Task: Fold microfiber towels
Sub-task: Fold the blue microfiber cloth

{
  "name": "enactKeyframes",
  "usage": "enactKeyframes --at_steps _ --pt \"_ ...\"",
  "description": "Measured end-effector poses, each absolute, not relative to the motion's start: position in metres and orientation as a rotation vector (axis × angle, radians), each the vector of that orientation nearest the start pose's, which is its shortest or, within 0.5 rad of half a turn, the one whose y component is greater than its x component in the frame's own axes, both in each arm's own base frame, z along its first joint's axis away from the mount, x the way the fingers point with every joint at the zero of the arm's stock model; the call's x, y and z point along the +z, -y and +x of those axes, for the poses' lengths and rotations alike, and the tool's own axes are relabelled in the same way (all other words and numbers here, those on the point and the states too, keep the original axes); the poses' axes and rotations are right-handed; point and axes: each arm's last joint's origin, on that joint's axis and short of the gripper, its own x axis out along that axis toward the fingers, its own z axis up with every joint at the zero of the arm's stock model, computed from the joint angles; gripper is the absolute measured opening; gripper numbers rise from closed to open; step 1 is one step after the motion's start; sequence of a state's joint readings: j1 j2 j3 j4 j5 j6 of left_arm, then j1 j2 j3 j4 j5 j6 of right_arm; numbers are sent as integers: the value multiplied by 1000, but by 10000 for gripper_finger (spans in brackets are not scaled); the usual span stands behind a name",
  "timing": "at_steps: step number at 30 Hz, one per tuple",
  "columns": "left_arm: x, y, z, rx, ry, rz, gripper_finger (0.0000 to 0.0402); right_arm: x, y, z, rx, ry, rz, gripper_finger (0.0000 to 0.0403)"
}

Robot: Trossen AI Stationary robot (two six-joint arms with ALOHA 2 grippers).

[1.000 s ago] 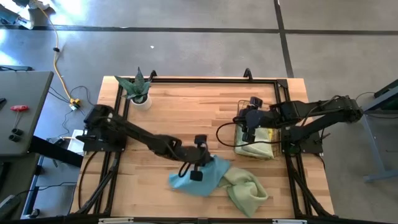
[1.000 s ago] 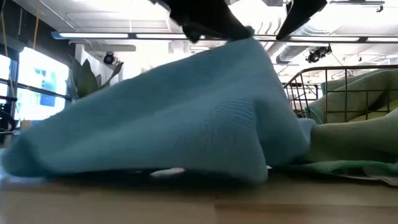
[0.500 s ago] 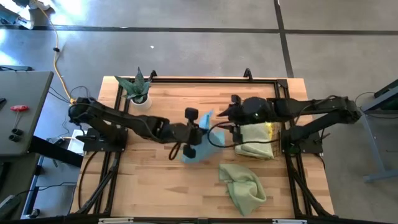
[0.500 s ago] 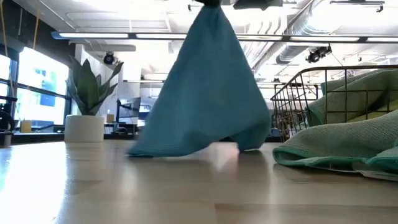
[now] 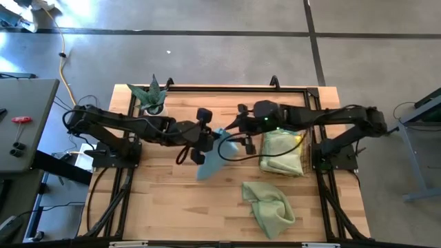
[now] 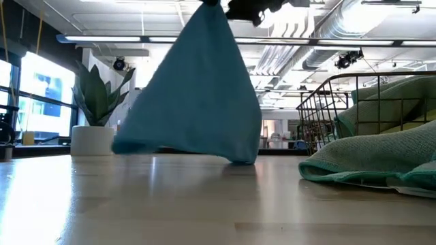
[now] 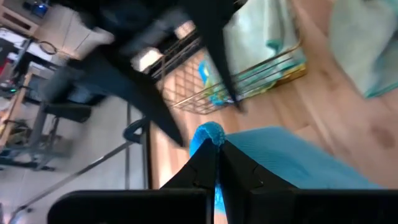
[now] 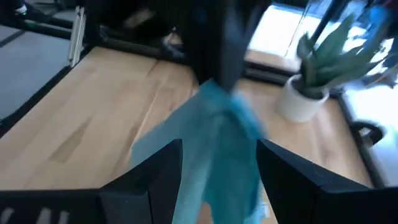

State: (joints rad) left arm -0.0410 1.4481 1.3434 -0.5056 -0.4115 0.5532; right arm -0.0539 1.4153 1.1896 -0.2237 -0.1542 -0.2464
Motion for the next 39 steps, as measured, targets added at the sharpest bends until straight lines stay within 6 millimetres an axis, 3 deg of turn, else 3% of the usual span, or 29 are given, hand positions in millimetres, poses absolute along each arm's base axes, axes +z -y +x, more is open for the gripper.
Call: enactKeyframes --at_steps 9,24,39 --pt "350 -1 310 177 -692 715 1 288 28 342 126 -556 -154 199" --pt "352 3 287 138 -787 678 1 291 41 335 95 -576 -107 199" --pt "354 8 287 147 -770 701 1 249 44 357 94 -695 -65 199"
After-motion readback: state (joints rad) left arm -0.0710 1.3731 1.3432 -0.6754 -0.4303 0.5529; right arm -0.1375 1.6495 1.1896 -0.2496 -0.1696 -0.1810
